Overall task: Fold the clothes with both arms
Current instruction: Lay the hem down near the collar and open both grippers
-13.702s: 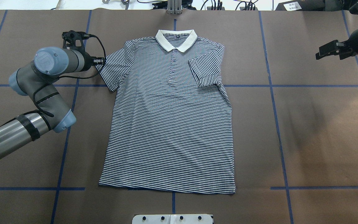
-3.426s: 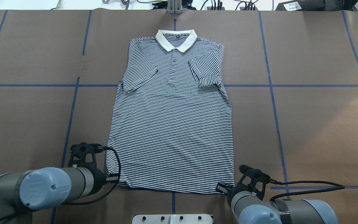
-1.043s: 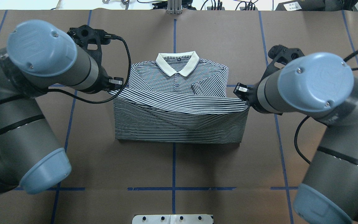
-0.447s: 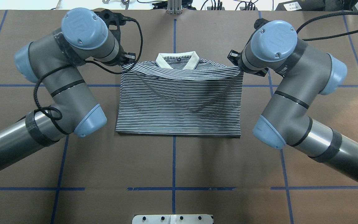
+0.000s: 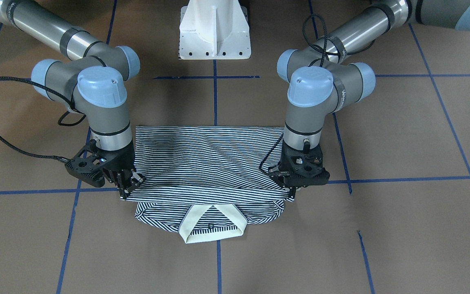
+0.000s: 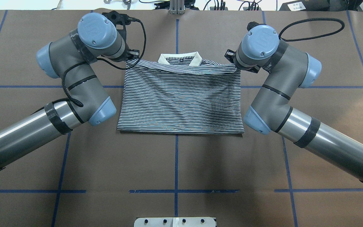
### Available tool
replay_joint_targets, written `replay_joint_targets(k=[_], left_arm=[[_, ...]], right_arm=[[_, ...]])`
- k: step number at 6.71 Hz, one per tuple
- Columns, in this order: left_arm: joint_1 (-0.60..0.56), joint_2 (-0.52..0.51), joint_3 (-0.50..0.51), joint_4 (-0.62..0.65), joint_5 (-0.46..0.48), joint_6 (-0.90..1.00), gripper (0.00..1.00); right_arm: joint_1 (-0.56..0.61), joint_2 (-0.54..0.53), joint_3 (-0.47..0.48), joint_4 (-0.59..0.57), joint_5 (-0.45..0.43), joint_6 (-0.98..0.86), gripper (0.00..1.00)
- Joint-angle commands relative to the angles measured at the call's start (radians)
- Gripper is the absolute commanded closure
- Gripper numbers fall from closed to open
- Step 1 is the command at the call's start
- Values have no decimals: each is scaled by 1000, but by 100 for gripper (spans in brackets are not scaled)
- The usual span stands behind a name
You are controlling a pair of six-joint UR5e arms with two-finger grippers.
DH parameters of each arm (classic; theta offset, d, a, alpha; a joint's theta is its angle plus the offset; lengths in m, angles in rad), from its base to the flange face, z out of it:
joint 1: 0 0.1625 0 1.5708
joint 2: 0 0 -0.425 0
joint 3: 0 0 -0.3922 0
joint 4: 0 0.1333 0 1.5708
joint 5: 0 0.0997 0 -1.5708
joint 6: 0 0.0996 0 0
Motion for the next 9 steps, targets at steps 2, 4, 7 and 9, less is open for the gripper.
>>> replay_joint_targets(k=[2,4,7,9], left_arm=[[8,-20,103,-82,1,2,100],[8,7,62,-96,-4,85,1],[2,156,-133,-105,-67,235,0],[17,234,-240,-109,-70,216,0]], right_arm=[[-11,5,-67,27,0,-3,96],[-26,4,-70,27,-12,-99,0],[36,-14,-58,25,68,-390,0],[87,-68,10,30,155,-475,0]])
